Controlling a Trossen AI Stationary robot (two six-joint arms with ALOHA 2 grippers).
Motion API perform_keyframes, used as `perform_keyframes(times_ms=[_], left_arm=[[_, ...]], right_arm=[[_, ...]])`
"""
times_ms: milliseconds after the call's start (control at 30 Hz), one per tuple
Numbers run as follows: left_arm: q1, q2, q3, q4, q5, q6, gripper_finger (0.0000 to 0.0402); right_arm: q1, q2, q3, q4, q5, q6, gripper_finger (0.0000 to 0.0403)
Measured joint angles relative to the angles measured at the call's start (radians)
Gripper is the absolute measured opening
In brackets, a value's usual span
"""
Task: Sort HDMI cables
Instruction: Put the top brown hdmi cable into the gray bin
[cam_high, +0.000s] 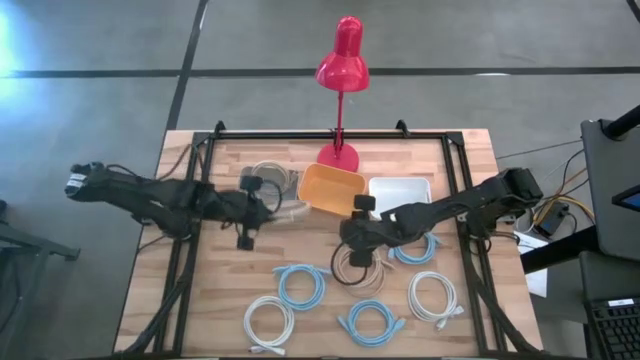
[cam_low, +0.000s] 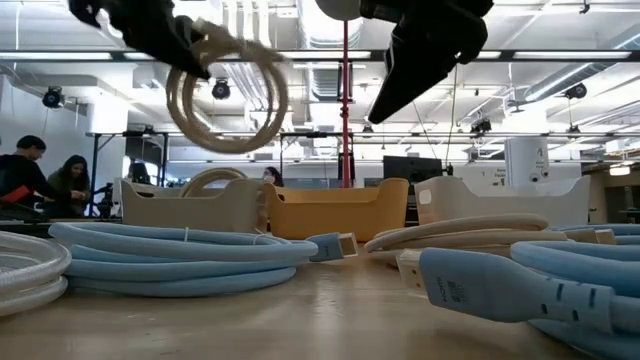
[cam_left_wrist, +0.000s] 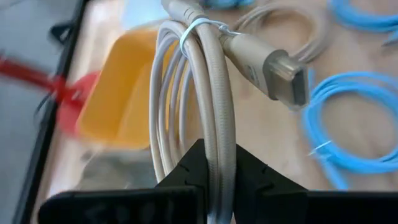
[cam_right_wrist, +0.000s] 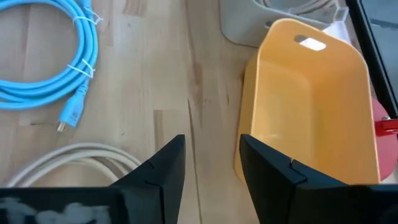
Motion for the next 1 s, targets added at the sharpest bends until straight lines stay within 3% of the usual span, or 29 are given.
perform_keyframes(times_ms=[100,300,600,733,900,1000], left_arm=[[0.101,-0.012,-0.003,-0.07,0.029,-0.001,0.0034],[0.336,0.011,-0.051,-0.081,0.302,0.032,0.0035],[0.575,0.061,-0.128,-0.063,0.517,0.076,0.0039],[0.612,0.085,-0.156,-0.058,0.506,0.077,0.004],[0.621,0.112,-0.165,-0.039,0.37,0.081,0.0041],[0.621,0.126,-0.166,-0.011,0.341,0.086,0.0041]], right_arm=[[0.0,0.0,-0.008,0.017,-0.002,-0.002,0.0144],[0.0,-0.001,-0.009,0.054,-0.003,-0.031,0.0143],[0.0,-0.001,-0.011,0.079,-0.004,-0.066,0.0143],[-0.001,-0.002,-0.017,0.078,-0.004,-0.076,0.0137],[-0.001,-0.002,-0.031,0.082,-0.004,-0.075,0.0131],[-0.001,-0.002,-0.043,0.082,-0.004,-0.074,0.0127]])
